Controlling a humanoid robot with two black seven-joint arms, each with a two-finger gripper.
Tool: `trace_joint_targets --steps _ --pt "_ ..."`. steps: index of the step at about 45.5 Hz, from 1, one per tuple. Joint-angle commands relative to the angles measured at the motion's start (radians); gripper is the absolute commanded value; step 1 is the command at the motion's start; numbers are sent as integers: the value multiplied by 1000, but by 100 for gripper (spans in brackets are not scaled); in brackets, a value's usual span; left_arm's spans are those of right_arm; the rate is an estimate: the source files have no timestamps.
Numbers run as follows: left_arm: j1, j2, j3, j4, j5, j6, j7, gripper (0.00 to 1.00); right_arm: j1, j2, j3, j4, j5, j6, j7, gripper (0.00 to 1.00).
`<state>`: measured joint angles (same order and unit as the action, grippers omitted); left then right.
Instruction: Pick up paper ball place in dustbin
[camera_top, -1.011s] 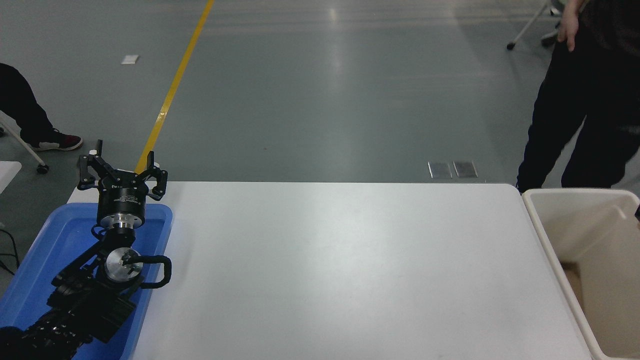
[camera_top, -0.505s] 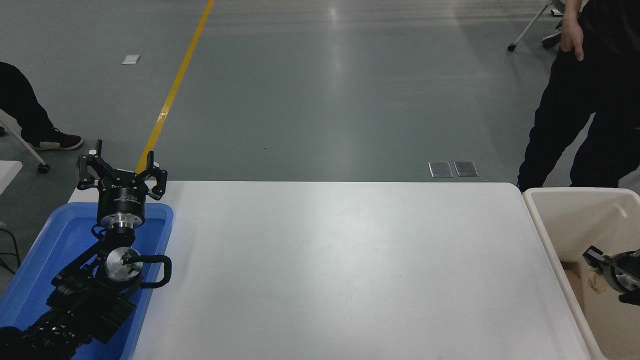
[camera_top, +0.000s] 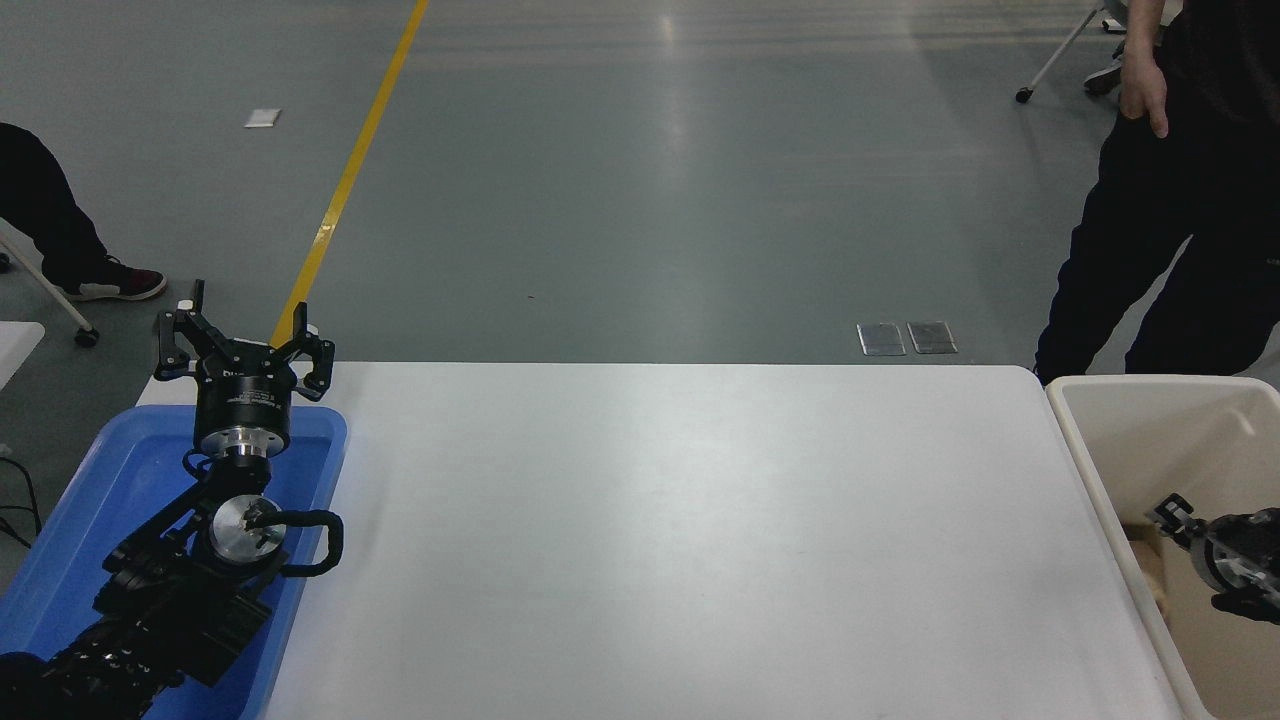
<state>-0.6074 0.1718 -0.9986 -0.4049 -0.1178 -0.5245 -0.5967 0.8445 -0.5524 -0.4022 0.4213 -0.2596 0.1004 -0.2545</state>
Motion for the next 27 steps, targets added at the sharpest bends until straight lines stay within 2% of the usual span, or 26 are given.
trace_joint_targets --steps 1,5,10,24,27 --pt "0 0 0 0 1 0 0 99 299 -133 -245 272 -10 51 -2 100" --pt "0 0 0 -2 1 0 0 99 565 -187 -430 503 -10 93 0 100" --pt "0 0 0 0 1 -2 0 99 818 -181 -585 730 -10 148 0 100" --pt "0 0 0 0 1 -2 0 99 1096 -80 -629 1030 14 387 0 100" --pt "0 0 0 0 1 -2 0 99 1166 -35 -632 1080 52 417 0 100"
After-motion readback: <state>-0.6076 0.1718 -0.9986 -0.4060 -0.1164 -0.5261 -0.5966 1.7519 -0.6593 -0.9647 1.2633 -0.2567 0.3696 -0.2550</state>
